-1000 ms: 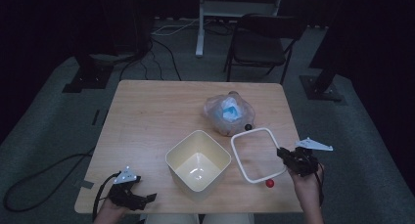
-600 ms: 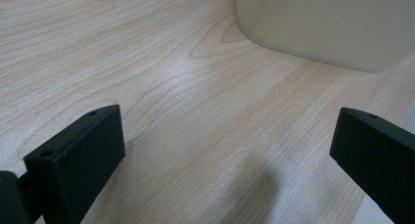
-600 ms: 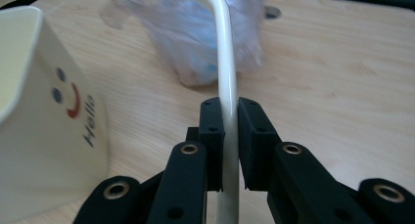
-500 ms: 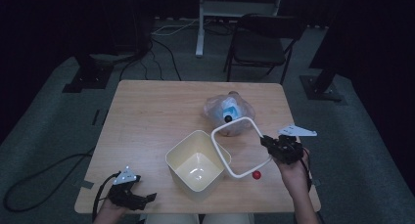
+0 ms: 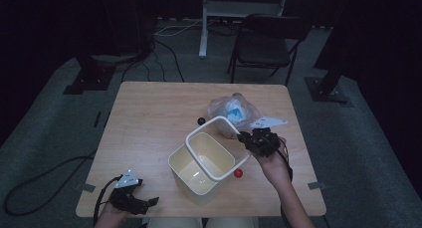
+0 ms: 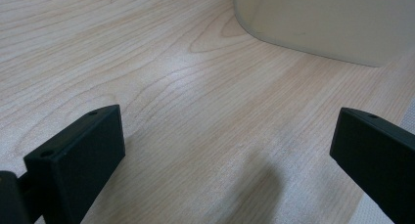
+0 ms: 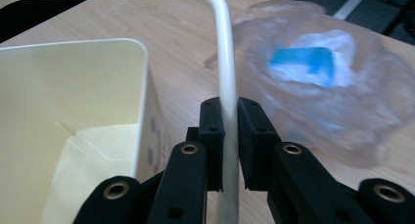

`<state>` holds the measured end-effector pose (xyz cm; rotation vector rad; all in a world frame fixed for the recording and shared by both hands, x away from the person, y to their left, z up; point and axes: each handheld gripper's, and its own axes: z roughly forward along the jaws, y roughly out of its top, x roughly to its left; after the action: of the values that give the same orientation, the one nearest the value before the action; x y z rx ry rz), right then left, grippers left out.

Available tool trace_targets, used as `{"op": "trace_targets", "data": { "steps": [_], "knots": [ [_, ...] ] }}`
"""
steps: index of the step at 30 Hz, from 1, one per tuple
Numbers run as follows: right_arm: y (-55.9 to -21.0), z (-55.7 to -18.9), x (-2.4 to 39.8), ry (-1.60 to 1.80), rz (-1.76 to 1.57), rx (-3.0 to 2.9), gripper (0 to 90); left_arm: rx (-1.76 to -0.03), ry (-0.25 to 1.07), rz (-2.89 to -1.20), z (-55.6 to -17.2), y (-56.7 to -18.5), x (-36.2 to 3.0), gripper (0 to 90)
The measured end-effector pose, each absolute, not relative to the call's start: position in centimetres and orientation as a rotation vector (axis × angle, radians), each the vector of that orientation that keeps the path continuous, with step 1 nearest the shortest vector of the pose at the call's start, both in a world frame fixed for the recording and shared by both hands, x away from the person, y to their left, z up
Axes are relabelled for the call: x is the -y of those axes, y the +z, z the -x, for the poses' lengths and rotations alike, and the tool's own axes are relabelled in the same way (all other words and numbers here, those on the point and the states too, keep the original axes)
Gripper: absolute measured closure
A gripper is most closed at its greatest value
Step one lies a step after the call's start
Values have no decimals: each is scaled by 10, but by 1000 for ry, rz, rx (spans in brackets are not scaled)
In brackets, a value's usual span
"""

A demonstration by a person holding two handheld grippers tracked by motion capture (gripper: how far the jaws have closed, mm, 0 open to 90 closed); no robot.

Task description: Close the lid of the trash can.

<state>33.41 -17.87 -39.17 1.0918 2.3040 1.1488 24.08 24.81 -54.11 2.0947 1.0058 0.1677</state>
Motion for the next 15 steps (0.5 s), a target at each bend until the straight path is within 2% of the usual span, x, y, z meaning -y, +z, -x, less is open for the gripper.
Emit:
{"op": "trace_targets", "data": {
  "steps": [15],
  "knots": [
    [-402, -336, 146, 1122, -1013, -2427, 813, -1003, 161, -2100, -241, -541, -247, 4]
  ]
}}
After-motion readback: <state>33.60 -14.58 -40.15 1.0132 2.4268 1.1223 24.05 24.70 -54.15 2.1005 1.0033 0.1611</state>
